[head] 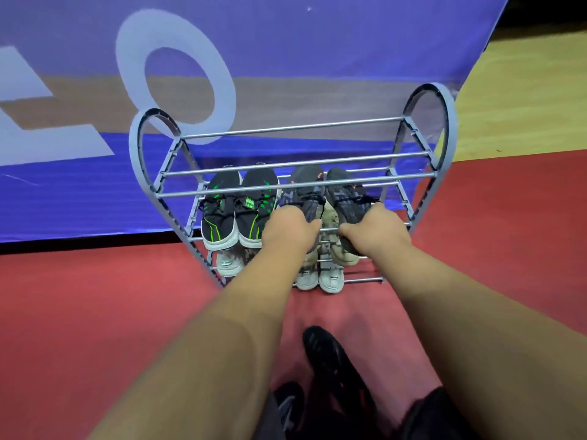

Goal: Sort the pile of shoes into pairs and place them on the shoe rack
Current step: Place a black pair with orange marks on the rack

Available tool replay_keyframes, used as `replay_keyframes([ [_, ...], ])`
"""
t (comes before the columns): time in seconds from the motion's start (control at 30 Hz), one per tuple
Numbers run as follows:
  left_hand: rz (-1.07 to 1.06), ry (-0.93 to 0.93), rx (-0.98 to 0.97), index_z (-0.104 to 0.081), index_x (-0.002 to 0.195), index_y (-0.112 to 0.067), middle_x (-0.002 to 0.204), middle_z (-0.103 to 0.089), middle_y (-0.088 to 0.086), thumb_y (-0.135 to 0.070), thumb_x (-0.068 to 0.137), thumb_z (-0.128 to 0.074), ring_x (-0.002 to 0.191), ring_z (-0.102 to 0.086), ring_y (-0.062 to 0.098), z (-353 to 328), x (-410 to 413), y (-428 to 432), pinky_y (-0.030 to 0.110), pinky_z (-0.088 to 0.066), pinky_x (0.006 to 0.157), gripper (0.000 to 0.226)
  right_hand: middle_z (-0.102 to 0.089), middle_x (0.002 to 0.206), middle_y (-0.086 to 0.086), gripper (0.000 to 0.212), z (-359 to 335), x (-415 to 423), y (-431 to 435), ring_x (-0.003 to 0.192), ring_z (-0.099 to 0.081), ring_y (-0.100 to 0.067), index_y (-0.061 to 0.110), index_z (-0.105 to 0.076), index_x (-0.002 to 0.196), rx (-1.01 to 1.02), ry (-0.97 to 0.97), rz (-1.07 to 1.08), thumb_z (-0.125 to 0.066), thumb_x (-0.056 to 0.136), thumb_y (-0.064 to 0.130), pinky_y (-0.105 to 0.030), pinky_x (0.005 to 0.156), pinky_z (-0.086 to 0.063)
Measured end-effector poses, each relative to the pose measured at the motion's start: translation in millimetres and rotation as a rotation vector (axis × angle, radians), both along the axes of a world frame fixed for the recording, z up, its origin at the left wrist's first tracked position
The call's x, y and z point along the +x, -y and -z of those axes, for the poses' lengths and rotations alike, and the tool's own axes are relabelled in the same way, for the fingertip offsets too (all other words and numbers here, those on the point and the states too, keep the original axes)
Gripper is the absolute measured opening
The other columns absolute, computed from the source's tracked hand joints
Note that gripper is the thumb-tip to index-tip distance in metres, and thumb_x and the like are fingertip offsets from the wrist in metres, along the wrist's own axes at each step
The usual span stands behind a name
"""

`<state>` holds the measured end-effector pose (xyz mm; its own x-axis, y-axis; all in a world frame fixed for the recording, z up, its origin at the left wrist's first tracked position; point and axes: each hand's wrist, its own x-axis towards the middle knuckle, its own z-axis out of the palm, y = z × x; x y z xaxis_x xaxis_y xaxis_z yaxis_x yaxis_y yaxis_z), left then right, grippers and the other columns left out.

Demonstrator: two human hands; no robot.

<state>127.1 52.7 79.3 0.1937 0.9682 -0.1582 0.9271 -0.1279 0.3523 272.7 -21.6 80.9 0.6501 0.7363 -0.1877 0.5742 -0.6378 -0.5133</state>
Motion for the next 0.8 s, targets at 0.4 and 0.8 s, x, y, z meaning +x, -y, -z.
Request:
replay_keyframes([
  [0.4, -0.118, -0.032, -0.014, -0.057, 0.136, -0.003, 0.136, -0.057, 0.019, -0.063, 0.087, -0.071, 0.125, -0.057, 0.038, 42, 25, -40, 0.046, -0.052, 0.093, 0.079, -0.05, 0.138, -0.019, 0.08, 44, 15, -43, 0.125, -0.055, -0.038, 0.004, -0.043, 0.136, -0.047, -0.046, -0.058, -0.087, 0.08, 0.04, -0.042, 0.096, -0.048],
  [0.8, -0.011, 0.065, -0.03, -0.048, 0.138, -0.001, 0.14, -0.048, 0.023, -0.049, 0.084, -0.078, 0.133, -0.047, 0.04, 48, 23, -38, 0.046, -0.046, 0.106, 0.079, -0.062, 0.111, -0.008, 0.057, 45, 21, -36, 0.095, -0.058, -0.028, 0.01, -0.051, 0.116, 0.066, -0.008, -0.116, -0.087, 0.074, 0.026, -0.034, 0.073, -0.046],
])
